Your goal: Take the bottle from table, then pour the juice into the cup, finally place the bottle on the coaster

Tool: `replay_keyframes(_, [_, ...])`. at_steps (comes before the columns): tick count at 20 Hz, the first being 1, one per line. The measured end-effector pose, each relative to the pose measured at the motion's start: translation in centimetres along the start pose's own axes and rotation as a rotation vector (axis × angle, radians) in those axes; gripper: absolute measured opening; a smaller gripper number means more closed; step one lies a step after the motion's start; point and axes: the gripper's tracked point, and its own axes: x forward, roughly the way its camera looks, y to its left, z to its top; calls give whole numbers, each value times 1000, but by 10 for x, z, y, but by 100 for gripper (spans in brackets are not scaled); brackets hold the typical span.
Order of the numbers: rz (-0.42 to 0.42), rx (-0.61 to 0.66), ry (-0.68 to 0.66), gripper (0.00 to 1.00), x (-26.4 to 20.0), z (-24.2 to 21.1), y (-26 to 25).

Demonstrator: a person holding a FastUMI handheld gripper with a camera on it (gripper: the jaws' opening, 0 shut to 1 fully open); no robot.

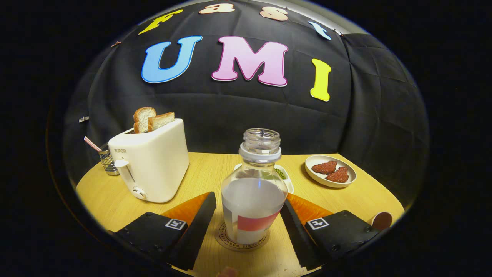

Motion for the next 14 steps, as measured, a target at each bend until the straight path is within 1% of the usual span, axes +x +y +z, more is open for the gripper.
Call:
replay_keyframes(4, [-2, 9, 40, 98, -22, 1, -3])
replay_keyframes(8, [9, 1, 37, 98, -49, 13, -4])
replay_keyframes(11, [30, -9, 10, 98, -82, 31, -6])
replay_keyframes(14, [46, 27, -15, 98, -122, 52, -9])
